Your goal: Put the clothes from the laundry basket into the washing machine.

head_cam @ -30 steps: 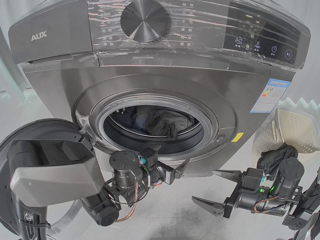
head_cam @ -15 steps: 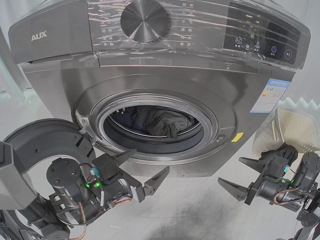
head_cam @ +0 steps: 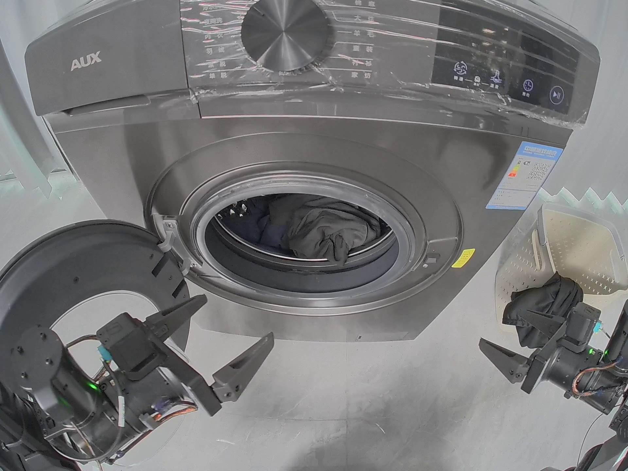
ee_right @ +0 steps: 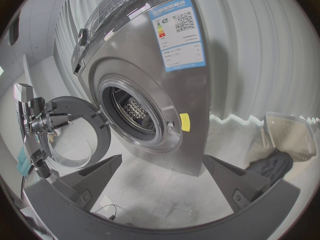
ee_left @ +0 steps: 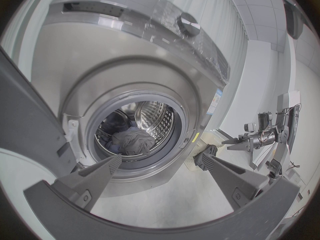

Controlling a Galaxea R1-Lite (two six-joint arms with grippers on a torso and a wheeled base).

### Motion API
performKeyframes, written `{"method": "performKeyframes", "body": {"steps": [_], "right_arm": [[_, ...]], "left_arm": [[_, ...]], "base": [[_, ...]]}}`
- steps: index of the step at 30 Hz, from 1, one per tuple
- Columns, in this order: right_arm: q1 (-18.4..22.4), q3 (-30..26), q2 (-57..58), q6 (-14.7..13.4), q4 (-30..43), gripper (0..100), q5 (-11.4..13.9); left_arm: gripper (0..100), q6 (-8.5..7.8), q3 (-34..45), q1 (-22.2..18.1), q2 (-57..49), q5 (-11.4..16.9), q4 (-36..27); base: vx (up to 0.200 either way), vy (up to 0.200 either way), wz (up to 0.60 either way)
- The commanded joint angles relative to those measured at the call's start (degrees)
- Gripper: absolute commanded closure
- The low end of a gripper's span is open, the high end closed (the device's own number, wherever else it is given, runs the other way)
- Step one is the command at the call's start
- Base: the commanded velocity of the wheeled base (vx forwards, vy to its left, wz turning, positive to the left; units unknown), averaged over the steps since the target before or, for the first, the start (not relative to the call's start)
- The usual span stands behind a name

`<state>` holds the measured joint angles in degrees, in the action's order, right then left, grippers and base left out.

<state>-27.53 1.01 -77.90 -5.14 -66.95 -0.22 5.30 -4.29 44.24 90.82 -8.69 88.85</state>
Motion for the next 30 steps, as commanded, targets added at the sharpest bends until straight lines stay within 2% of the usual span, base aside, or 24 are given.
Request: {"method": "performKeyframes", "body": {"steps": [1,2,6,9,11,13,15,17,19,20,24,26,27,28,30], "right_arm": [[0.5,-1.0,13.9,0.2,9.5,0,-3.9],[1.0,-0.9,18.2,0.2,13.2,0,-4.6],[3.0,-0.9,23.7,0.7,17.0,0,-4.7],[7.5,-0.9,30.4,2.4,22.4,0,-4.6],[9.3,-0.9,34.7,3.0,26.3,0,-4.5],[9.9,-0.9,36.5,3.1,27.9,0,-4.5],[11.6,-0.7,41.7,3.4,32.2,0,-4.3],[12.4,-0.6,44.2,3.4,34.1,0,-4.2],[12.4,-0.6,44.2,3.4,34.1,0,-4.2],[13.8,-0.7,49.2,3.5,37.4,0,-3.9],[15.1,-0.4,54.8,3.5,42.1,0,-3.6],[15.9,-0.2,56.8,3.5,43.7,0,-3.7],[15.9,-0.2,57.0,3.5,43.7,0,-3.7],[17.2,-0.2,58.5,3.5,44.7,0,-3.6],[18.5,-0.5,60.0,3.7,46.0,0,-3.5]], "left_arm": [[0,0.15,4.3,-0.6,-9.6,-1.2,-0.3],[0,0.06,4.3,-2.0,-12.9,-2.6,-2.0],[0,-0.64,4.3,-3.9,-18.1,-2.6,-5.8],[0,-1.17,4.3,-4.9,-23.9,-3.0,-11.9],[0,-2.31,4.3,-6.5,-27.5,-3.0,-16.2],[0,-3.02,4.3,-7.6,-28.8,-2.9,-17.8],[0,-3.55,4.3,-10.1,-33.6,-2.6,-23.7],[0,-3.46,4.3,-10.4,-36.2,-2.6,-26.5],[0,-3.46,4.3,-10.4,-36.2,-2.6,-26.5],[0,-2.58,4.3,-12.4,-42.6,-2.5,-31.3],[0,-0.91,4.3,-14.5,-52.0,-1.9,-40.4],[0,-0.91,4.3,-16.7,-56.3,-1.4,-45.7],[0,-0.82,4.3,-16.9,-56.6,-1.4,-46.1],[0,-0.82,4.3,-18.8,-60.9,-0.9,-50.7],[0,-0.82,4.3,-20.4,-65.6,0.0,-55.2]], "base": [[-0.200,0.000,0.00],[-0.200,0.000,0.00],[-0.200,0.000,0.00],[-0.200,0.000,0.00],[-0.200,0.000,0.00],[-0.200,0.000,0.00],[-0.200,0.000,0.00],[-0.200,0.000,0.00],[0.000,0.000,0.00],[0.000,0.000,0.00],[0.000,0.000,0.00],[0.000,0.000,0.00],[0.000,0.000,0.00],[0.000,0.000,0.00],[0.000,-0.100,0.00]]}}
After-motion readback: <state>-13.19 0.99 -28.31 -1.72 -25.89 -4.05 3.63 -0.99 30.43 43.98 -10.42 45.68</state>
